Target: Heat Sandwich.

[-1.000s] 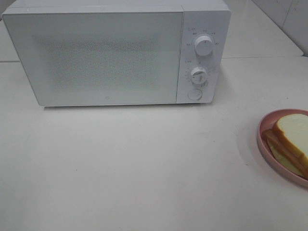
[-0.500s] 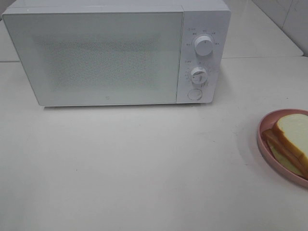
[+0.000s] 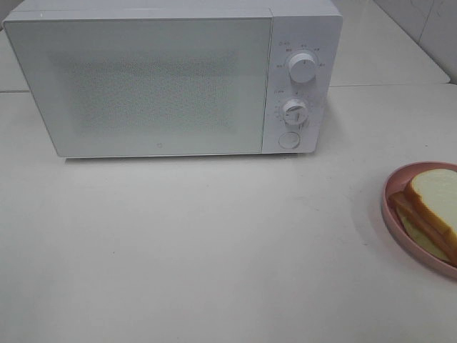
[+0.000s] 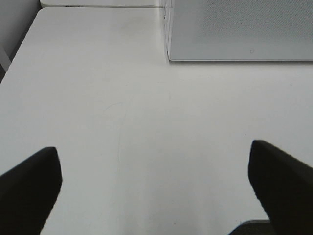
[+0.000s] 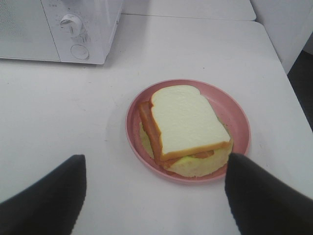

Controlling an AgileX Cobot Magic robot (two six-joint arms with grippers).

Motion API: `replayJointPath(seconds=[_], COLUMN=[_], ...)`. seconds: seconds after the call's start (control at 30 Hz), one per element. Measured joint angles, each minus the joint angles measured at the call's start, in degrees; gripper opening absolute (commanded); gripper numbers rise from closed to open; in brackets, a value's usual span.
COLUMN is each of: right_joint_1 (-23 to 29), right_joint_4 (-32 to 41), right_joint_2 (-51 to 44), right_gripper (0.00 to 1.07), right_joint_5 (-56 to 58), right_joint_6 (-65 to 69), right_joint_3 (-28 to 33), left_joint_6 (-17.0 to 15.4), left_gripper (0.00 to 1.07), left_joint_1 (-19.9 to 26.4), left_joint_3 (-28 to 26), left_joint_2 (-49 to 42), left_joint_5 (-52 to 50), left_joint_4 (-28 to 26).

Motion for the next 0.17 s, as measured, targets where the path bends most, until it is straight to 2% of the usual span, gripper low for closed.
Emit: replayJointPath(seconds=[0.17], right_joint_1=[0.0], right_joint_4=[0.0], right_joint_2=[0.0], right_gripper=[0.75], right_joint_5=[0.0], right_joint_6=[0.0], right_joint_3=[0.0], left_joint_6=[0.0], left_gripper=[0.98], left_joint_1=[0.0], left_joint_3=[0.0], left_joint_2=[0.0], left_joint_5=[0.0], left_joint_4=[0.0])
